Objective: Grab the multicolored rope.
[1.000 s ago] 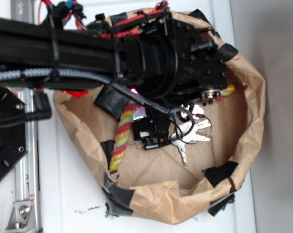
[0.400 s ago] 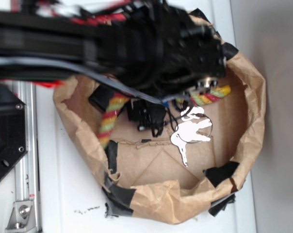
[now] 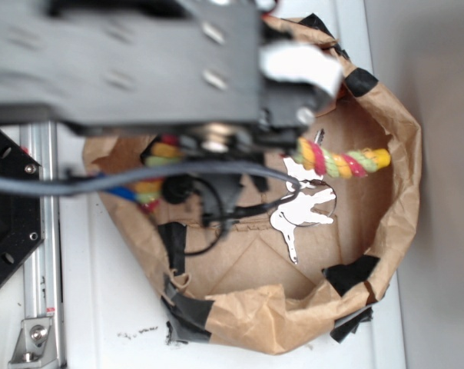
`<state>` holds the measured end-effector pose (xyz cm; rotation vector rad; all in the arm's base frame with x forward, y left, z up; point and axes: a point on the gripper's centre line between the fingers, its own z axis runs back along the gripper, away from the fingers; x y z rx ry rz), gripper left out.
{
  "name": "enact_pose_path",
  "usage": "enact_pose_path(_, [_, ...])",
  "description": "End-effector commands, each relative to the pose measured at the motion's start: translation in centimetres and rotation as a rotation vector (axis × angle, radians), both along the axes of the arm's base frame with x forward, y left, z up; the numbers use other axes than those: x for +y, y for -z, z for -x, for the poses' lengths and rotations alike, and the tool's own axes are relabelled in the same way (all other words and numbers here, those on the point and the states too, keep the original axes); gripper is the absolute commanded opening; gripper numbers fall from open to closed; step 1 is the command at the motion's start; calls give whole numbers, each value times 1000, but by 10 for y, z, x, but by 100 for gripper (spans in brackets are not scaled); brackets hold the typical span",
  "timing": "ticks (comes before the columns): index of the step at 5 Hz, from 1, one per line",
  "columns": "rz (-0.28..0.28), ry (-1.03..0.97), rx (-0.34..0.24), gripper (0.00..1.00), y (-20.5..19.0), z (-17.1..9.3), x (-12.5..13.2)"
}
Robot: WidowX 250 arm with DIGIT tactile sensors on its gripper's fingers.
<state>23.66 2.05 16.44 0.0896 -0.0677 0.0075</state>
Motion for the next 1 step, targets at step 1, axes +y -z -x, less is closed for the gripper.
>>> enact_pose_path(1, [16, 27, -6, 0, -20, 0, -2])
